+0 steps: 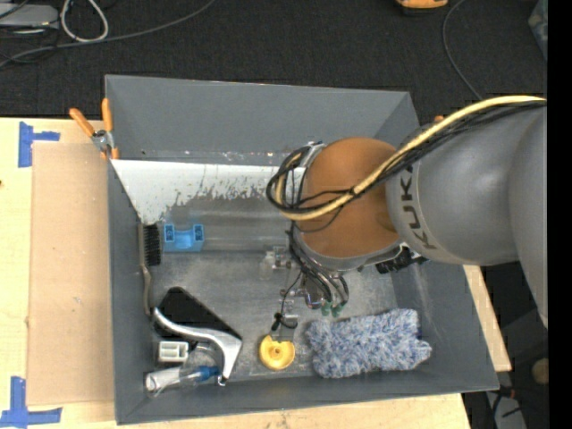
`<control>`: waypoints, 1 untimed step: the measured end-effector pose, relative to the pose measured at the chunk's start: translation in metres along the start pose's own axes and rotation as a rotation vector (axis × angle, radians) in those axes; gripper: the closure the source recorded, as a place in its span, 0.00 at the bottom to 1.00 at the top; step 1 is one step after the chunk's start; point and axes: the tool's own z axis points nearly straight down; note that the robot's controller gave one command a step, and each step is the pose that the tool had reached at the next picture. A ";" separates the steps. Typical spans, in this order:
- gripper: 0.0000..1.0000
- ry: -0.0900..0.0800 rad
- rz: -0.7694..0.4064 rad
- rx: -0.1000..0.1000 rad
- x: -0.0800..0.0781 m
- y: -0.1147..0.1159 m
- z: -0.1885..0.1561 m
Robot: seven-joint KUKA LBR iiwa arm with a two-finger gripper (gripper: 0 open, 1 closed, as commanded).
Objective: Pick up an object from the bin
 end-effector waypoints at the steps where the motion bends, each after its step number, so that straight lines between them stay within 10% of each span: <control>1: 0.00 0.000 0.001 0.000 0.000 0.000 0.000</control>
Offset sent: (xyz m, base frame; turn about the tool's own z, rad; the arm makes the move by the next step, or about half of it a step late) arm -0.0437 -0.0341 -0.0218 0.0455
